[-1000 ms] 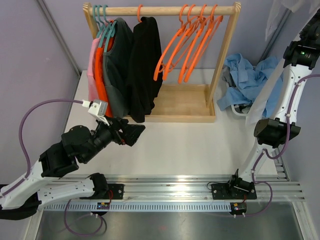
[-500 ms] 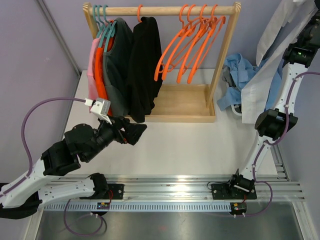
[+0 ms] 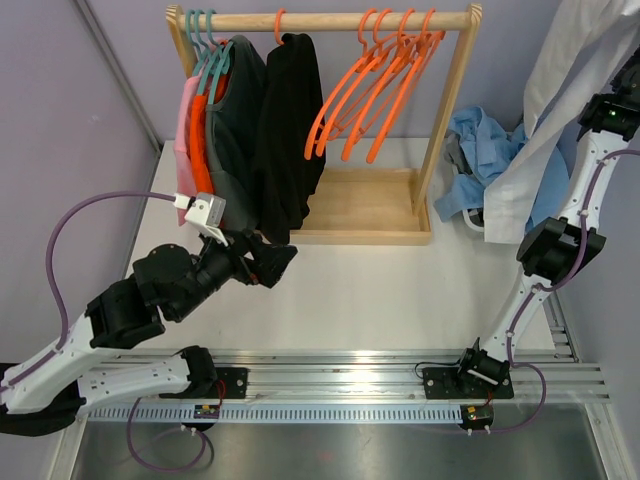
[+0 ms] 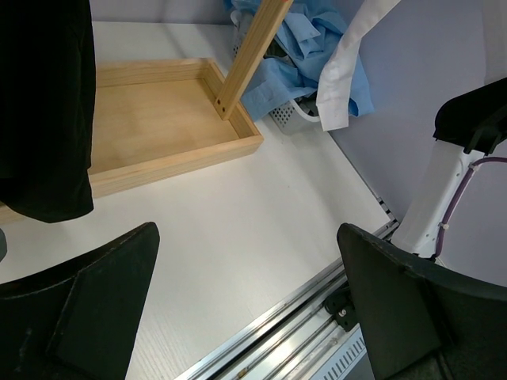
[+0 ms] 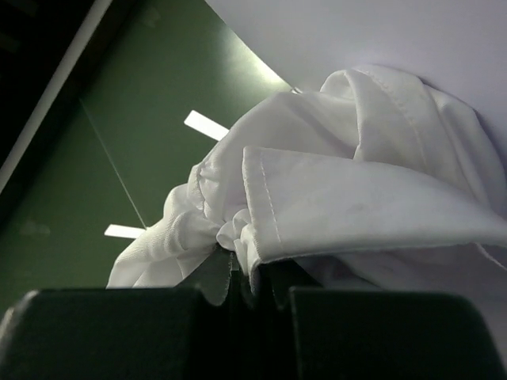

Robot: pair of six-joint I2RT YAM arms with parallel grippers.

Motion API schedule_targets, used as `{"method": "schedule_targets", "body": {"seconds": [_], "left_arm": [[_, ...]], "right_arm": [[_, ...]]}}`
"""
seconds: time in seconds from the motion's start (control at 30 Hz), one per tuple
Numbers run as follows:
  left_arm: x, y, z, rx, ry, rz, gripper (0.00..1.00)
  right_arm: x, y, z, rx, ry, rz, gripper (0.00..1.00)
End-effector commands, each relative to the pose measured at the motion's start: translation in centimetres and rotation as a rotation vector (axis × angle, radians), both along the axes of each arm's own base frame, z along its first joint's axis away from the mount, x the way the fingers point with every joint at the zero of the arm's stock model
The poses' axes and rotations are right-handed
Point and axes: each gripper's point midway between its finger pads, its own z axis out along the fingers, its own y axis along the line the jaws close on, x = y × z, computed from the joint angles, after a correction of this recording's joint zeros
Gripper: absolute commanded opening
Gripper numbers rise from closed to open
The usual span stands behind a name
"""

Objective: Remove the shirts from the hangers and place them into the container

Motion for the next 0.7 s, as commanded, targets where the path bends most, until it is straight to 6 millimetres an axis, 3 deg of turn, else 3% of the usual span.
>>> {"method": "schedule_targets", "body": {"seconds": [0.0, 0.07, 0.23, 0.27, 0.3, 0.37, 0.4, 0.43, 0.5, 0.53, 0.6, 0.67], "left_arm": [[-0.1, 0.1, 1.4, -0.062, -0.031, 0.001, 0.99], [-0.1, 0.1, 1.2, -0.071, -0.027, 0.002, 0.99], [-0.3, 0.2, 0.7, -0.087, -0.02, -0.003, 0.99], [-0.3, 0.1, 0.7, -0.09, -0.02, -0.003, 0.99], [-0.3, 0.1, 0.7, -0.093, -0.021, -0.004, 0.99], [-0.2, -0.2, 0.4, -0.085, -0.02, -0.009, 0.99], [-0.3, -0.2, 0.5, -0.088, -0.021, -0.012, 0.99], [-0.3, -0.4, 0.2, -0.08, -0.021, -0.017, 0.99], [-0.2, -0.4, 0.2, -0.081, -0.026, -0.018, 0.99], [-0.2, -0.4, 0.2, -0.081, -0.026, -0.018, 0.99], [-0.3, -0.4, 0.0, -0.078, -0.025, -0.021, 0.99], [-0.3, -0.3, -0.2, -0.081, -0.026, -0.018, 0.99]], "right_arm": [[4.2, -0.4, -4.5, -0.016, 0.076, 0.105, 0.0], [7.7, -1.3, -8.6, -0.006, 0.191, 0.109, 0.0], [13.3, -1.0, -17.1, -0.077, 0.505, 0.093, 0.0], [15.0, -1.2, -21.7, -0.062, 0.625, 0.061, 0.0], [14.6, -1.2, -21.9, -0.045, 0.658, 0.026, 0.0], [16.0, -1.3, -27.6, -0.034, 0.873, -0.003, 0.0], [16.7, -0.5, -29.4, -0.044, 0.946, 0.007, 0.0], [17.1, -0.4, -33.0, -0.021, 1.085, 0.023, 0.0], [17.6, 0.0, -36.9, -0.016, 1.245, 0.007, 0.0], [16.8, 0.3, -40.9, 0.026, 1.416, 0.008, 0.0], [16.5, 0.9, -43.6, 0.014, 1.554, -0.023, 0.0], [14.6, 1.6, -47.7, 0.05, 1.732, -0.035, 0.0]]}}
